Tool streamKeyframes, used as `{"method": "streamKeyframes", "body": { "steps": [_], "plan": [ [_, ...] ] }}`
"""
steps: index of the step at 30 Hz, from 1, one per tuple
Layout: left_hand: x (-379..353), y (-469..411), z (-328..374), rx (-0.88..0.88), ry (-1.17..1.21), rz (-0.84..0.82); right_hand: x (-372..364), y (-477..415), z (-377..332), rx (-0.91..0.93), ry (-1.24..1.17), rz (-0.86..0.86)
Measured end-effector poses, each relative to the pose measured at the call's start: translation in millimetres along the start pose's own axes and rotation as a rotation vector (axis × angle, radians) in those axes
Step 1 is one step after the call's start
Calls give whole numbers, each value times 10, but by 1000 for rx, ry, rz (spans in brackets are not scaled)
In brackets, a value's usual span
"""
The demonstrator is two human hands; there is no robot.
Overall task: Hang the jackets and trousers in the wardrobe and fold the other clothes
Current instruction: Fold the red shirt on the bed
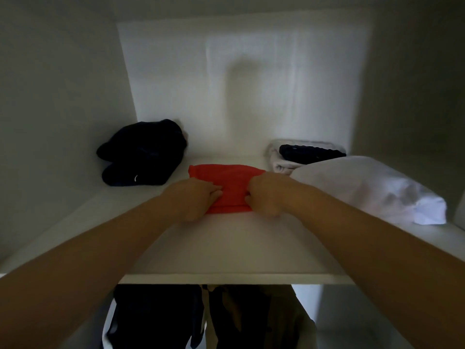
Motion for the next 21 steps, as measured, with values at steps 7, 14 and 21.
{"method": "streamKeyframes", "body": {
  "steps": [7,14,21],
  "plan": [
    [-415,-878,-397,24,-3,-139,-119,-672,220,20,45,-205],
    [-589,-1409,-527,50,195,-167,-214,-1061,421,-70,54,-203],
    [-684,-1717,-527,-24,145,-113,-251,-1242,550,-150,26,-106]
  ]
}}
Point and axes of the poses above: each hand's wrist, its own y-axis away from the middle knuckle, its own x-axis out of the back of the hand, z = x × y, the point moved 7 cm from there along -y, towards the middle knuckle, and after that the axes turned 9 degrees about x, right-handed, at the moved point
